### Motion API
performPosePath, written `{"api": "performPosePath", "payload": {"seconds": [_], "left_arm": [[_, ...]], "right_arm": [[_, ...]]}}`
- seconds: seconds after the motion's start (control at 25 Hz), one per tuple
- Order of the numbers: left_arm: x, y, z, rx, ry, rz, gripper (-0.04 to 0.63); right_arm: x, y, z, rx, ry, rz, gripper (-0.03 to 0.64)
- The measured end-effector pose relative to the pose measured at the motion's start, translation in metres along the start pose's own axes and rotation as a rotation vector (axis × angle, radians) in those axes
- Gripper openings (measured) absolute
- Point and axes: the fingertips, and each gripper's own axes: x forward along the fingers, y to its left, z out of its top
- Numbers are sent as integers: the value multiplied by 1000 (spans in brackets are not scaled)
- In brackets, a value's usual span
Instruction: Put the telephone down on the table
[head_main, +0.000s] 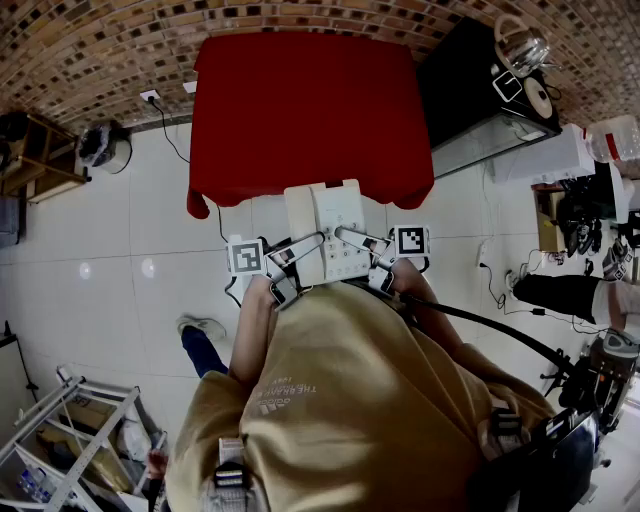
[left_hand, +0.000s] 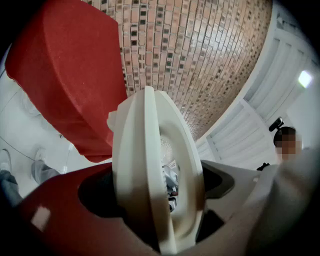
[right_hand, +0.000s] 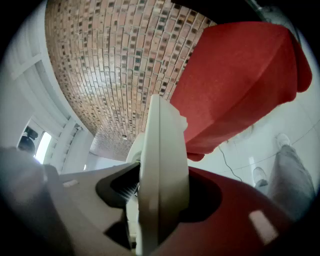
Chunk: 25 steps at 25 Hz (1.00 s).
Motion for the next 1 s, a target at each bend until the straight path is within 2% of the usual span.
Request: {"api": "performPosePath", "payload": {"seconds": [0.16, 0.32, 0.4, 0.48, 0.56, 0.64, 0.68, 0.8, 0.84, 0.92, 1.0], "left_arm": [[7, 31, 14, -5, 1, 32, 428], [37, 76, 36, -7, -8, 82, 428], [53, 91, 47, -2, -17, 108, 428], [52, 83, 51, 5, -26, 135, 428], [30, 43, 47, 24, -34, 154, 428], [0, -20, 51, 75, -31, 155, 428], [-11, -56, 62, 122, -25, 142, 428], [-13, -167, 119, 324, -14, 49, 428], [-14, -200, 121, 357, -14, 33, 428], [-14, -238, 113, 361, -9, 33, 428], [-2, -241, 120, 341, 12, 43, 428]], "right_arm": [[14, -15, 25, 29, 12, 6, 233], [27, -22, 82, -62, 51, 196, 237], [27, -26, 102, -23, 77, 179, 242], [28, -16, 101, -8, 106, 174, 250], [26, 18, 75, -20, 117, 196, 252], [29, 74, 28, -50, 104, 243, 255], [34, 110, 10, -96, 86, 277, 256], [28, 230, 10, -340, 21, 373, 260], [15, 259, -3, -362, 17, 373, 261], [-5, 292, -27, -380, 22, 363, 261], [-11, 300, -16, -385, 14, 362, 264]]}}
